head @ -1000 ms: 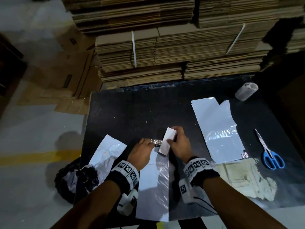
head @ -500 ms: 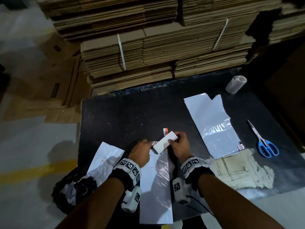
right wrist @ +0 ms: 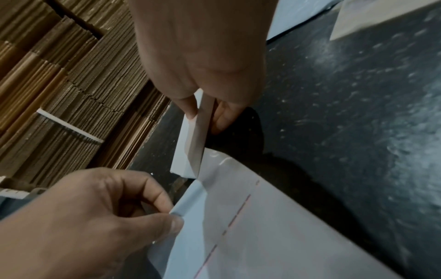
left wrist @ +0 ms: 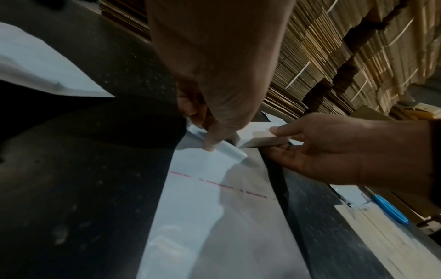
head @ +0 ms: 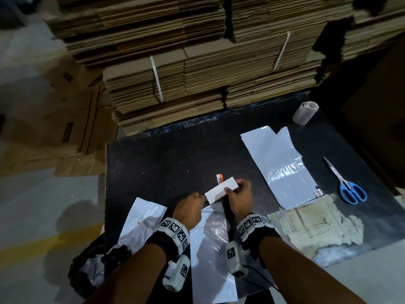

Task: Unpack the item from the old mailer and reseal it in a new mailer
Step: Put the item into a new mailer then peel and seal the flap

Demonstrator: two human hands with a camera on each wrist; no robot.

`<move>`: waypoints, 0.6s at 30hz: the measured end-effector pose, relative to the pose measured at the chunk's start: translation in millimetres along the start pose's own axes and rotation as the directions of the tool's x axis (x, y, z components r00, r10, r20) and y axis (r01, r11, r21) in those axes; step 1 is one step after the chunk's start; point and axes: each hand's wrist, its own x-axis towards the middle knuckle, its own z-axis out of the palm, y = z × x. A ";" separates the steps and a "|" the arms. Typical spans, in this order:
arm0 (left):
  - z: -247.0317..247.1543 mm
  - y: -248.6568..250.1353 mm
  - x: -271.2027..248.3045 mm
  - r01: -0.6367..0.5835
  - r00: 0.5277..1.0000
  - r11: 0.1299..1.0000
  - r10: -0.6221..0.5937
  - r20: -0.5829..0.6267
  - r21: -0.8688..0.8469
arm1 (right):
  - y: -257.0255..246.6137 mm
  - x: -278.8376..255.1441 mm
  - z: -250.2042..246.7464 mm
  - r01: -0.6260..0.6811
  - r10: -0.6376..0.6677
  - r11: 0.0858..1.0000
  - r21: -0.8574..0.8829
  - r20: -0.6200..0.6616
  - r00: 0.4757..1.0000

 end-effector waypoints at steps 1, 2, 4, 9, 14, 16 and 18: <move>0.5 0.0 -1.7 -0.006 1.000 1.000 0.006 -0.005 -0.002 | -1.6 0.2 0.3 0.011 -0.011 1.000 0.001 0.002 1.000; 0.3 0.2 -3.1 -0.012 1.000 1.000 0.012 -0.009 -0.002 | -4.6 0.3 0.3 0.030 -0.030 1.000 -0.003 0.010 0.999; 0.0 -0.4 -5.5 -0.019 1.000 1.000 0.019 -0.017 -0.006 | -12.1 0.2 -0.8 0.102 -0.100 0.994 -0.042 0.043 0.994; 1.7 -3.6 -8.6 -0.028 0.999 0.999 0.026 -0.042 -0.034 | -28.4 2.0 -6.1 0.321 -0.271 0.916 -0.239 0.221 0.937; 8.8 -6.6 -8.6 -0.020 0.998 0.997 0.016 -0.057 -0.078 | -36.4 5.0 -5.1 0.394 -0.318 0.875 -0.283 0.278 0.906; 8.0 -6.3 -5.2 0.003 0.999 0.995 -0.007 -0.036 -0.096 | -38.6 6.5 -4.4 0.399 -0.326 0.874 -0.279 0.273 0.905; 6.6 -6.8 -1.5 0.035 0.999 0.993 -0.036 -0.010 -0.115 | -39.9 8.8 -3.4 0.391 -0.330 0.882 -0.262 0.249 0.911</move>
